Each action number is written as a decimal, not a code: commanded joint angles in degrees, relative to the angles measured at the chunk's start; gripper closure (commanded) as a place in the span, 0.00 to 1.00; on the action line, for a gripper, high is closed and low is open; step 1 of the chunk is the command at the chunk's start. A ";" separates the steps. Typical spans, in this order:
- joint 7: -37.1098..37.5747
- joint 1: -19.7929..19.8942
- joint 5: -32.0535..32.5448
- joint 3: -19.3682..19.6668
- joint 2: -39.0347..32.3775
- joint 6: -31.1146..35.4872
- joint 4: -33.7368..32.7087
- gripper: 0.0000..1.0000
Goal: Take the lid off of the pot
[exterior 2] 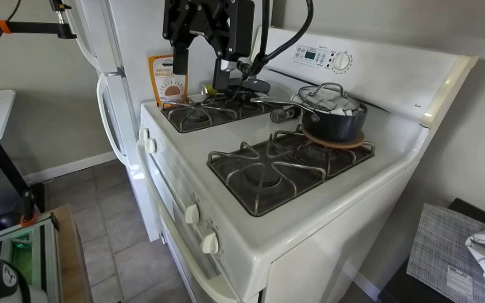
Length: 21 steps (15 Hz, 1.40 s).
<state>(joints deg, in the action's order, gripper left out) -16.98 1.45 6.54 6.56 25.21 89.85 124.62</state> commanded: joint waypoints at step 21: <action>10.44 2.36 5.28 -1.24 -8.79 10.93 -13.06 0.00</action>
<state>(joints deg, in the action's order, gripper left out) -6.47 3.53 11.91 5.56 16.49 100.88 111.68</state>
